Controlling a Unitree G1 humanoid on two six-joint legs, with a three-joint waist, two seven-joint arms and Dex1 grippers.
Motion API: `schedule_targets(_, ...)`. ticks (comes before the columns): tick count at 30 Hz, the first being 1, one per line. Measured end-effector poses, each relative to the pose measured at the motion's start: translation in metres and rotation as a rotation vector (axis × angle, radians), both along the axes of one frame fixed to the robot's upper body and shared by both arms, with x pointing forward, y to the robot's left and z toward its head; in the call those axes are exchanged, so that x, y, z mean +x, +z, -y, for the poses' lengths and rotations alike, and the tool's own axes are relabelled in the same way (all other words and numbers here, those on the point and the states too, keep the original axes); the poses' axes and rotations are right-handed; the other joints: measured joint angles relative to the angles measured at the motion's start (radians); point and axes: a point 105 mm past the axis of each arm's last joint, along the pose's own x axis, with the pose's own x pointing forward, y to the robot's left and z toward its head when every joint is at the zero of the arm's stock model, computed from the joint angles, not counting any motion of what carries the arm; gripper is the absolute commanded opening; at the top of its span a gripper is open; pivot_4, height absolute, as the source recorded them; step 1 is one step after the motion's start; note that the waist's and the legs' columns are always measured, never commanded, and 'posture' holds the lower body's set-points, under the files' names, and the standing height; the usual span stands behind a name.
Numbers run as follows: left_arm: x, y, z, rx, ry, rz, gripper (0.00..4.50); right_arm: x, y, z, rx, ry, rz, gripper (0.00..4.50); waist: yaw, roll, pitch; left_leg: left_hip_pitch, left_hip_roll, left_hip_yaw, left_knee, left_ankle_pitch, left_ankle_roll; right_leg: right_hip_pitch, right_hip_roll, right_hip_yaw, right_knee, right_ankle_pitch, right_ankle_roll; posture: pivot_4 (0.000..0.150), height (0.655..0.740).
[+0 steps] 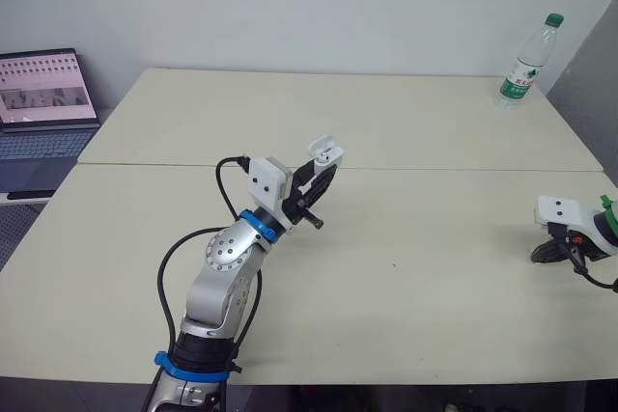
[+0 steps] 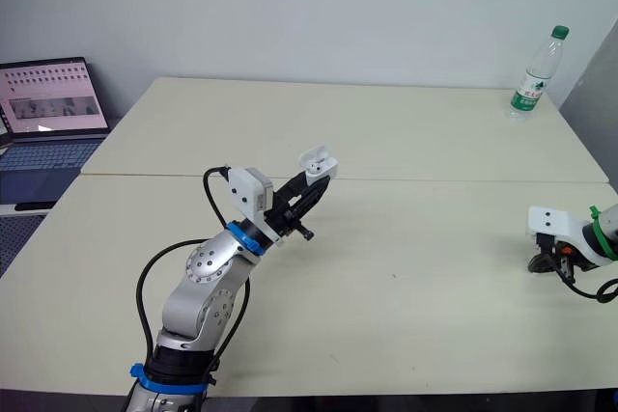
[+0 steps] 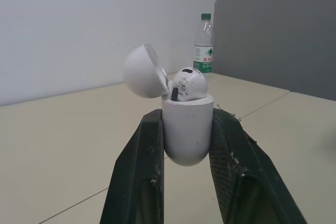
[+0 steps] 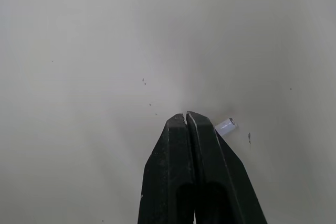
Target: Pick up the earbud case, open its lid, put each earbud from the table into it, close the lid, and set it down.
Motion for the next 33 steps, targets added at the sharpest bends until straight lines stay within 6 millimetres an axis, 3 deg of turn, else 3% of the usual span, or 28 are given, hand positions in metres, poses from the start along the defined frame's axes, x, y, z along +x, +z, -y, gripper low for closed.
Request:
schedule_targets(22,0.000,0.000,0.000,0.000,-0.003,0.000,0.80,-0.003,-0.001,0.012,-0.013,-0.043,-0.004,0.04,0.000,0.000,0.000,0.000,0.000,0.000,0.000,0.000,0.000,0.000,0.000,0.000,0.000,0.000,0.000,0.150,0.7400)
schedule_targets(25,0.000,0.000,0.001,0.001,-0.004,0.000,0.80,0.002,0.008,0.010,0.020,-0.076,0.025,0.04,-0.001,0.000,0.000,0.000,0.000,0.000,0.000,0.000,0.000,0.000,0.000,0.000,0.000,0.000,0.000,0.150,0.7400)
schedule_targets(29,-0.001,0.000,0.001,0.002,-0.006,0.000,0.80,0.020,0.041,0.003,0.112,-0.145,0.114,0.04,-0.002,0.001,0.000,0.000,0.000,0.000,0.000,0.000,0.000,0.000,0.000,0.000,0.000,0.000,0.000,0.150,0.7400)
schedule_targets(33,-0.001,0.000,0.001,0.002,-0.006,0.000,0.80,0.024,0.057,0.004,0.120,-0.136,0.156,0.04,0.001,0.001,0.000,-0.001,0.000,-0.001,0.000,0.000,0.000,0.000,0.000,0.000,-0.001,0.000,0.000,0.150,0.7400)
